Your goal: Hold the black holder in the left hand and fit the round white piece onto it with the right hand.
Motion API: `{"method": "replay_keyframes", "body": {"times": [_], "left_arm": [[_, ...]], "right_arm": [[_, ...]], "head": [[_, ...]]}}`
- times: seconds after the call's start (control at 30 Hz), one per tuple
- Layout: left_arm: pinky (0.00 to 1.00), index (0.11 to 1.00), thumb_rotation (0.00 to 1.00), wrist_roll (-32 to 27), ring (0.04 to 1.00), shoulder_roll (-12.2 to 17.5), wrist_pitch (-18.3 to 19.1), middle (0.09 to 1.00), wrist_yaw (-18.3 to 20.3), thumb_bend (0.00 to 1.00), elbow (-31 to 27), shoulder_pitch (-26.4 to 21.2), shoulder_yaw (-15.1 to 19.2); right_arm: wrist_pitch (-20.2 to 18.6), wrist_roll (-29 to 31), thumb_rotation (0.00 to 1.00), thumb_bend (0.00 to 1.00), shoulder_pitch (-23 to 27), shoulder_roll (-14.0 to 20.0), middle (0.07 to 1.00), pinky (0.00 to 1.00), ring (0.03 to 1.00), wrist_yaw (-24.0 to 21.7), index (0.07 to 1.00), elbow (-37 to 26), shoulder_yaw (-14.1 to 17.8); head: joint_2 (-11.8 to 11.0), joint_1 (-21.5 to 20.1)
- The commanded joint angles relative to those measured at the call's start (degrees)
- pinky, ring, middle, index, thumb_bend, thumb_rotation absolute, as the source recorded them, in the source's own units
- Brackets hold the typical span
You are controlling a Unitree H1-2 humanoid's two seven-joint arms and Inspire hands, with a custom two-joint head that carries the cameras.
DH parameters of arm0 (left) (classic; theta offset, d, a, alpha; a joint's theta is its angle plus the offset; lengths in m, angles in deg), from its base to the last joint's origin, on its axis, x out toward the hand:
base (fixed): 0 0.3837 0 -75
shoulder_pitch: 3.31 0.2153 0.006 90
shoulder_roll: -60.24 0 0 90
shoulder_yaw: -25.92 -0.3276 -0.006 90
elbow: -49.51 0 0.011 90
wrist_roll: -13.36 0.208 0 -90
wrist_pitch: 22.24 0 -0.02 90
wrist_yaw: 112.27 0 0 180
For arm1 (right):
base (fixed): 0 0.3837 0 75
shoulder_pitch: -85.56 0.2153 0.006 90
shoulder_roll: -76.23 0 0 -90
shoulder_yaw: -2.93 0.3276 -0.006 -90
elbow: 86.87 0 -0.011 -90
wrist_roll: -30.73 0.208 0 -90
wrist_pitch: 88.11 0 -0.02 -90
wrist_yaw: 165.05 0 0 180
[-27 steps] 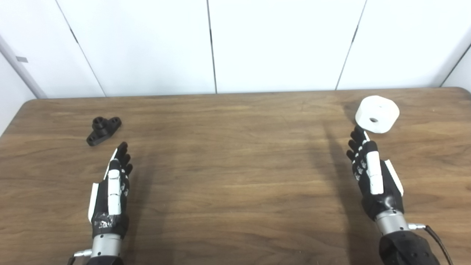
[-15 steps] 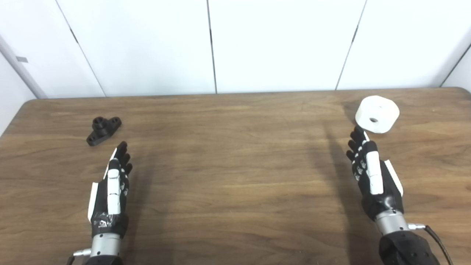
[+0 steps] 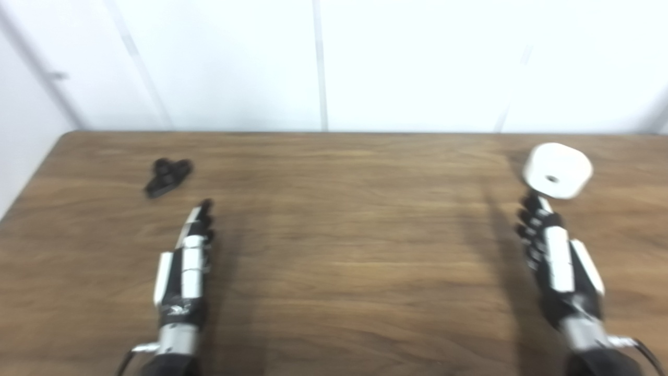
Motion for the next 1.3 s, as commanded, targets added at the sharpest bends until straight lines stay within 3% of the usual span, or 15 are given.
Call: {"method": "replay_keyframes", "body": {"times": [0.0,0.2,0.4,0.6,0.8,0.9,0.93,1.03,1.17,1.2,1.27], "left_arm": [[1.00,0.934,0.92,0.7,1.000,-0.1,-3.1,0.980,-0.4,0.44,-1.4,-0.5,-0.3],[1.00,0.946,0.94,1.7,1.000,-0.8,-4.3,0.989,-0.5,0.39,-0.8,0.1,-1.1],[1.00,0.954,0.96,3.0,1.000,-1.2,-4.6,0.997,-0.8,0.39,-0.2,0.7,-1.9],[1.00,0.961,0.96,3.7,1.000,-1.2,-4.8,1.000,-0.9,0.37,0.1,1.0,-2.5],[1.00,0.961,0.83,7.1,1.000,-1.4,-2.3,1.000,-2.2,0.49,-1.3,1.1,-3.1],[1.00,0.954,0.70,10.0,1.000,-1.7,-1.8,0.999,-3.5,0.49,-1.8,1.1,-3.3],[1.00,0.949,0.62,10.7,1.000,-1.8,-1.8,0.994,-3.9,0.51,-1.8,1.1,-3.3],[1.00,0.938,0.51,14.3,1.000,-2.3,-0.8,0.984,-5.7,0.57,-3.0,1.3,-3.1],[1.00,0.916,0.38,20.8,1.000,-1.9,3.9,0.972,-7.9,0.69,-7.5,0.7,-2.3],[1.00,0.911,0.33,24.0,1.000,-1.0,5.3,0.968,-8.2,0.72,-8.6,0.3,-2.1],[1.00,0.892,0.33,29.4,0.995,1.2,7.9,0.954,-8.1,0.79,-10.5,-0.7,-1.7]], "right_arm": [[1.4,0.8,1.00,0.58,0.7,0.8,1.000,1.00,1.000,-0.7,1.000,-2.6,0.2],[0.9,1.1,1.00,0.58,0.2,1.3,1.000,1.00,1.000,-1.4,1.000,-3.2,0.0],[3.1,0.9,1.00,0.50,-0.1,1.8,1.000,1.00,1.000,-2.0,1.000,-2.0,-0.2],[4.6,0.9,0.96,0.48,-0.1,1.6,1.000,1.00,1.000,-1.9,1.000,-0.7,0.1],[3.6,1.2,0.89,0.48,-0.1,0.9,0.987,1.00,1.000,-0.8,1.000,-1.0,1.0],[3.5,1.3,0.89,0.48,-0.1,1.0,0.987,1.00,1.000,-0.8,1.000,-1.2,1.0],[3.5,1.3,0.89,0.48,0.0,1.0,0.990,1.00,1.000,-0.8,1.000,-1.2,1.0],[3.6,0.4,0.90,0.48,0.0,1.4,0.990,1.00,1.000,-0.8,1.000,-1.2,0.7],[3.6,0.8,0.90,0.47,0.1,1.2,0.987,1.00,1.000,-0.8,1.000,-1.2,0.6],[3.6,0.9,0.90,0.47,0.2,1.1,0.986,1.00,1.000,-0.8,1.000,-1.2,0.7],[3.5,1.2,0.90,0.49,0.3,0.9,0.984,1.00,1.000,-0.7,1.000,-1.1,0.8]], "head": [[-0.4,0.4],[-3.0,2.3],[-5.5,3.1],[-6.2,3.2],[-5.6,2.9],[-5.3,2.9],[-5.3,2.9],[-5.1,2.9],[-5.0,2.9],[-4.9,2.9],[-5.0,2.9]]}}
